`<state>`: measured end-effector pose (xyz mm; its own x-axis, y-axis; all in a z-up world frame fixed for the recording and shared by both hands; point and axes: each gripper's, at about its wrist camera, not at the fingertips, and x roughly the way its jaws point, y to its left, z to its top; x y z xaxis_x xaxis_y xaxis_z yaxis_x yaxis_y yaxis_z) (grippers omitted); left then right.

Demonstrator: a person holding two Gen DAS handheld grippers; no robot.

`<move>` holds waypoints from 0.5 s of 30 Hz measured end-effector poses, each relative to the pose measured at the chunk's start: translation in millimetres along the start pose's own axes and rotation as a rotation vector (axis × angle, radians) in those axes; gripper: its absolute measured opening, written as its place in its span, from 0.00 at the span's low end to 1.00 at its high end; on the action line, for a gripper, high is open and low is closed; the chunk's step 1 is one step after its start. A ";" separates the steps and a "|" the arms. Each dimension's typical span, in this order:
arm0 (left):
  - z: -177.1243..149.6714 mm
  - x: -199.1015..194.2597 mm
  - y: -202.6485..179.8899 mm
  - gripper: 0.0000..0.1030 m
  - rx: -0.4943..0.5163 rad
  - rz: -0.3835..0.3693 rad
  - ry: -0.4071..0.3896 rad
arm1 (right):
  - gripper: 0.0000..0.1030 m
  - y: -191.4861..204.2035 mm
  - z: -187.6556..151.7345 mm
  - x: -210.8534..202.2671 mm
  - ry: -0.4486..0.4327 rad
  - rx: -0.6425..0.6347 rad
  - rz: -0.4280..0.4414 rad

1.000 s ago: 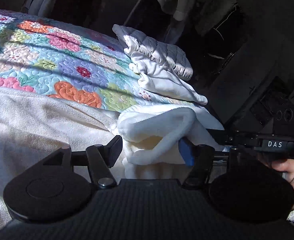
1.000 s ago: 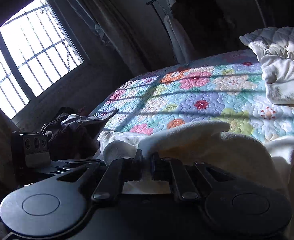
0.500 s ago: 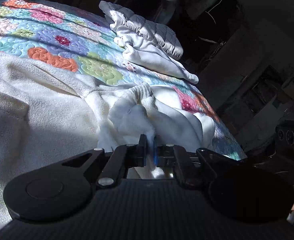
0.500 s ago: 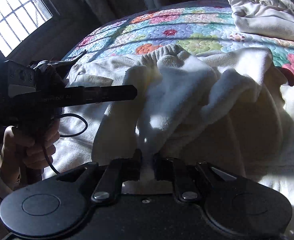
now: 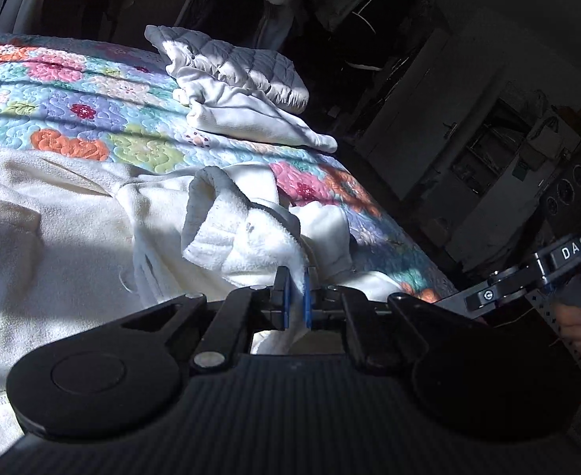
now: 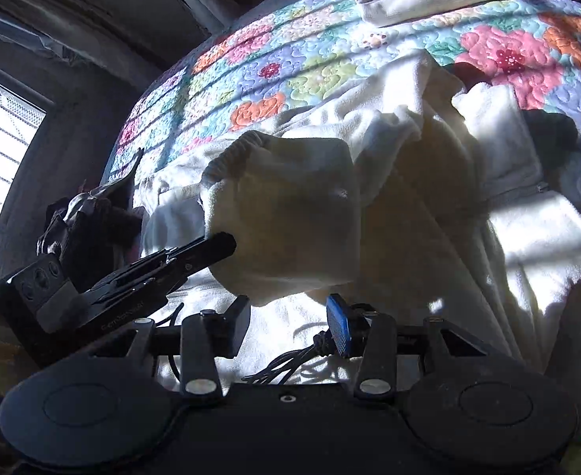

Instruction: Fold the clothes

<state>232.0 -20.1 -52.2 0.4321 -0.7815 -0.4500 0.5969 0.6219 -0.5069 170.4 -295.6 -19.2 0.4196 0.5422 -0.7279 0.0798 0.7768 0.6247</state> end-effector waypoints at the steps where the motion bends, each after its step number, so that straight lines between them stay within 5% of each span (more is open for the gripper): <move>1: -4.4 -1.8 -4.4 0.06 0.003 -0.009 0.000 | 0.47 1.9 -7.4 -9.5 0.015 0.013 0.021; 8: -49.8 -2.3 -38.2 0.06 0.107 -0.056 0.085 | 0.67 6.1 -64.9 -54.1 0.051 -0.045 0.048; 11: -70.9 21.9 -40.4 0.06 0.150 0.046 0.234 | 0.70 -17.0 -73.8 -40.4 -0.036 -0.113 -0.022; 15: -86.8 34.4 -32.3 0.06 0.132 0.080 0.316 | 0.70 -47.7 -57.3 -6.5 -0.200 -0.081 -0.195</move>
<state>168.9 -62.7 -115.2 0.2624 -0.6639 -0.7002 0.6610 0.6524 -0.3709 112.1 -317.8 -60.5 0.5737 0.3127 -0.7570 0.1073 0.8876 0.4479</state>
